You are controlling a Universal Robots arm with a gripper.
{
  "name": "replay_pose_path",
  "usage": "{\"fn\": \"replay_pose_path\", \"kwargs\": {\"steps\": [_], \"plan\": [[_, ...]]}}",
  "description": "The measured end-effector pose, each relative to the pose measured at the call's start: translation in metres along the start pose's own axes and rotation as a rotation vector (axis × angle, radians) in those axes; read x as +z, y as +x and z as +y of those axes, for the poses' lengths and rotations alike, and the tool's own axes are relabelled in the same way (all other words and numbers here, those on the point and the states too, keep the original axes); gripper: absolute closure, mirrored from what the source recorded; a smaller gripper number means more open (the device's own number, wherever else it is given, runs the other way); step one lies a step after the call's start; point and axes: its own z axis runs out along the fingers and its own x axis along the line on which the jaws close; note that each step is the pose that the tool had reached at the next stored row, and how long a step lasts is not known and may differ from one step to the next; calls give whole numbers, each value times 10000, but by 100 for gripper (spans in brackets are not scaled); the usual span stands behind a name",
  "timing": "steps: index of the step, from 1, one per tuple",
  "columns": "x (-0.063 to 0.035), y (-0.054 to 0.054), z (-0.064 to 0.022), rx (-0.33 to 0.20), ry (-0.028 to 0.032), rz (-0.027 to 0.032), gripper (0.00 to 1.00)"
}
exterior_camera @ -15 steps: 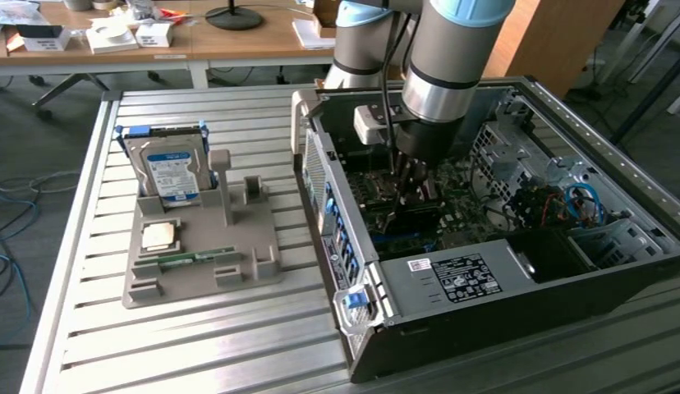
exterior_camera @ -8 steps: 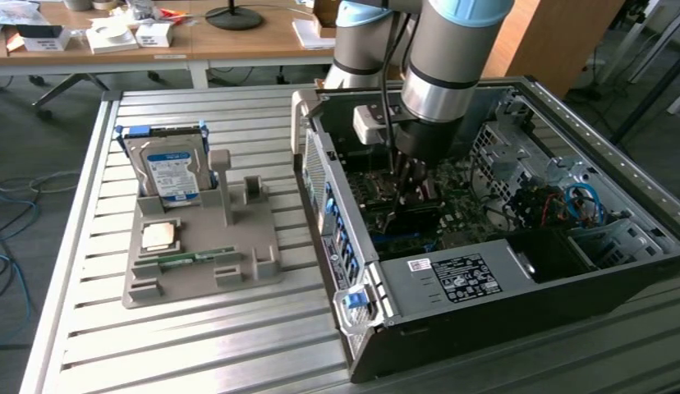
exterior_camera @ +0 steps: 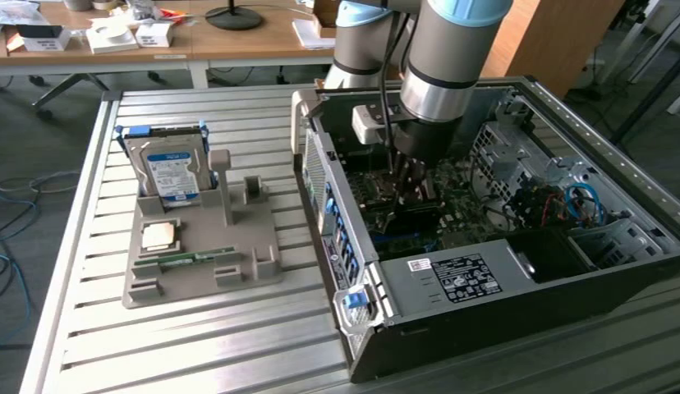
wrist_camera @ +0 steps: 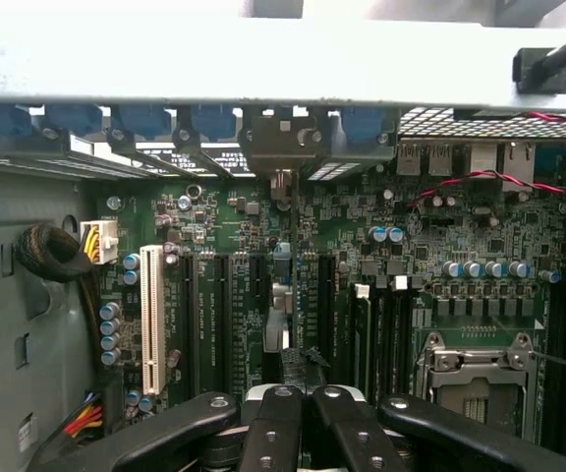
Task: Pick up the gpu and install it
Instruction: 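Press down on the gpu until it lock into place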
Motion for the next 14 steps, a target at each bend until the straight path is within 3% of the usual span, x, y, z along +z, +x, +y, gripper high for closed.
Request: {"fn": "replay_pose_path", "kwargs": {"steps": [14], "plan": [[5, 0, 2, 1, -1, -26, 89]]}}
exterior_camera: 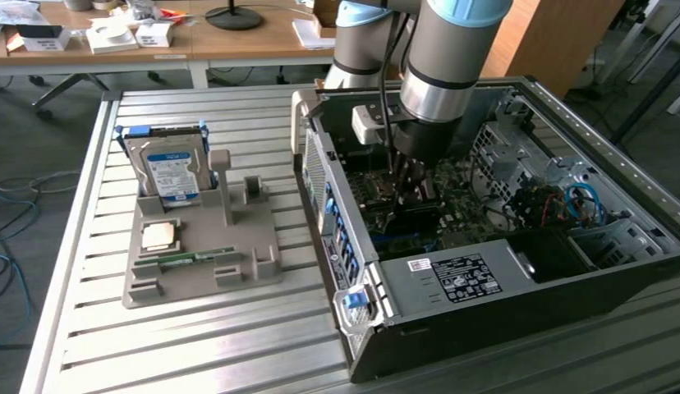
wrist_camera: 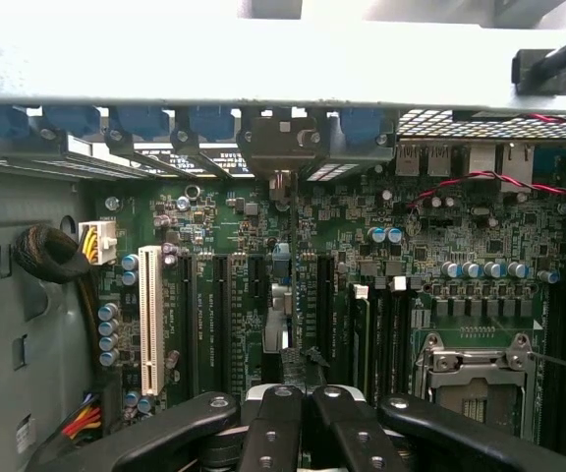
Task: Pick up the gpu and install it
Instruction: 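Press down on the gpu until it lock into place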
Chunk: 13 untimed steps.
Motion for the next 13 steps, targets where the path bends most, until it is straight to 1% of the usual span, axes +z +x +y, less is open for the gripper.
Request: {"fn": "replay_pose_path", "kwargs": {"steps": [13], "plan": [[2, -2, 3, -1, 0, -1, 89]]}}
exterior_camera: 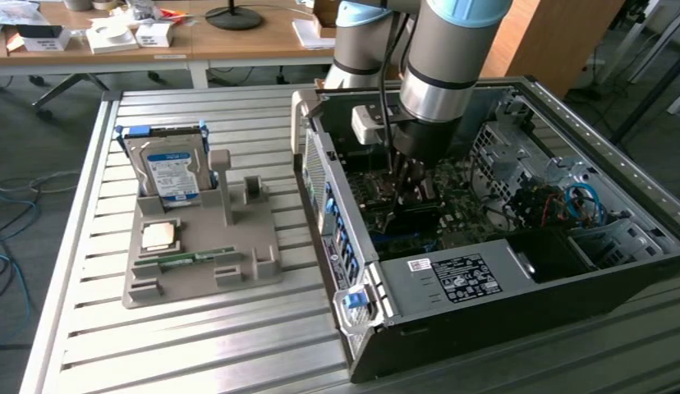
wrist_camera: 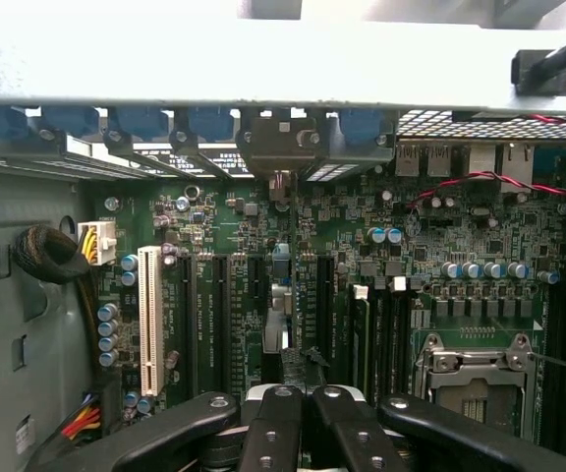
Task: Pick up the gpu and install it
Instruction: 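Press down on the gpu until it lock into place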
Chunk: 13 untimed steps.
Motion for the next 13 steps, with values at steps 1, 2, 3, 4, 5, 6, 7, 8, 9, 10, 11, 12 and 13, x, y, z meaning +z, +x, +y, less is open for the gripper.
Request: {"fn": "replay_pose_path", "kwargs": {"steps": [1, 2, 3, 4, 5, 6, 7, 8, 9, 10, 11, 12, 13], "plan": [[0, -1, 0, 0, 0, 1, 89], [0, -1, 1, 0, 0, 0, 89], [1, -1, 1, 1, 0, 3, 89], [3, -2, 2, 1, -1, 3, 89], [5, -3, 2, 0, -1, 5, 89], [6, -4, 3, 0, -2, 5, 89], [7, -4, 3, 0, -1, 4, 89], [8, -4, 3, 0, -1, 4, 89], [8, -4, 3, 1, 0, 2, 89], [9, -5, 4, 1, 0, 1, 89], [9, -5, 4, 1, -1, 1, 89], [11, -5, 5, 1, -1, 2, 89], [15, -5, 6, 1, 0, 2, 89]]}}
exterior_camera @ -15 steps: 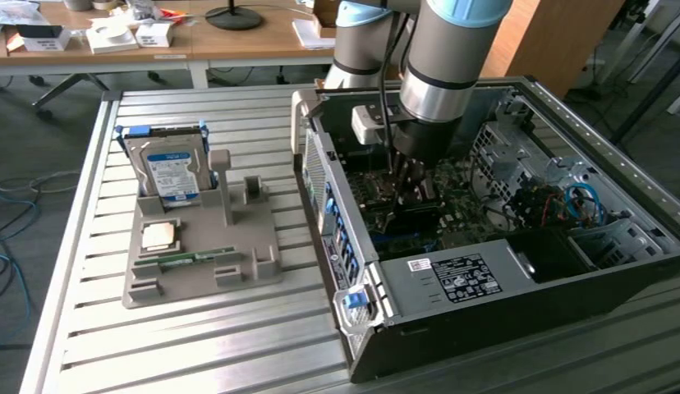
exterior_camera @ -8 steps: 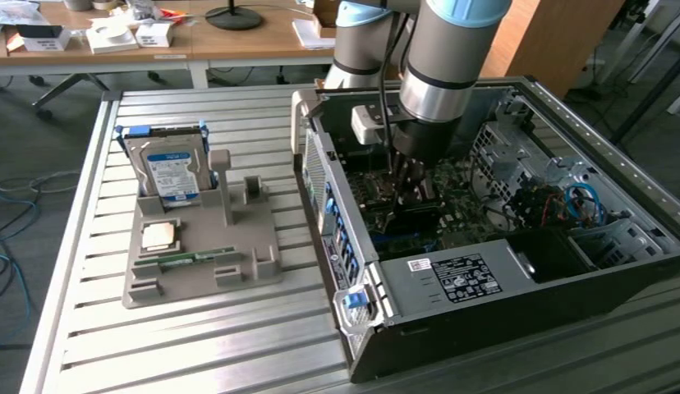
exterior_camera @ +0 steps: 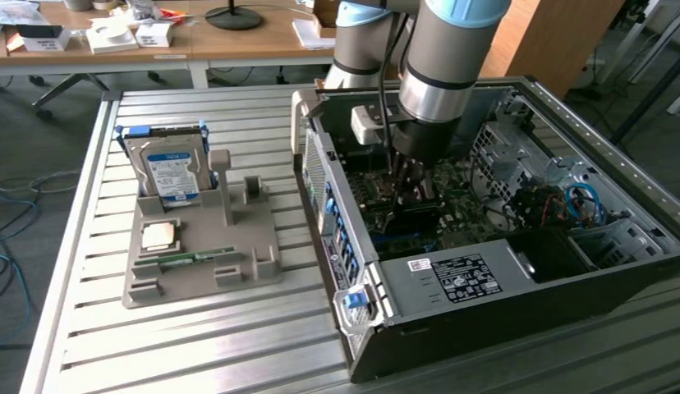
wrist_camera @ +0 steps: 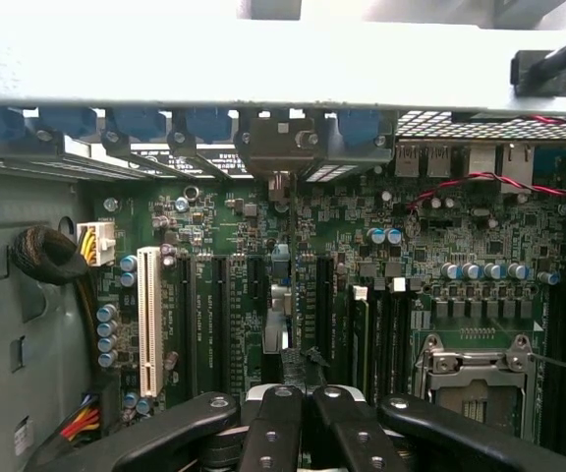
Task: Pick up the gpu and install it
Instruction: 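Press down on the gpu until it lock into place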
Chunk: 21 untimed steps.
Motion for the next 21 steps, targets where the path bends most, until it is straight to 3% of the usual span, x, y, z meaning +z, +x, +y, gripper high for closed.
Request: {"fn": "replay_pose_path", "kwargs": {"steps": [21], "plan": [[15, 1, 14, -1, -3, 3, 89]]}}
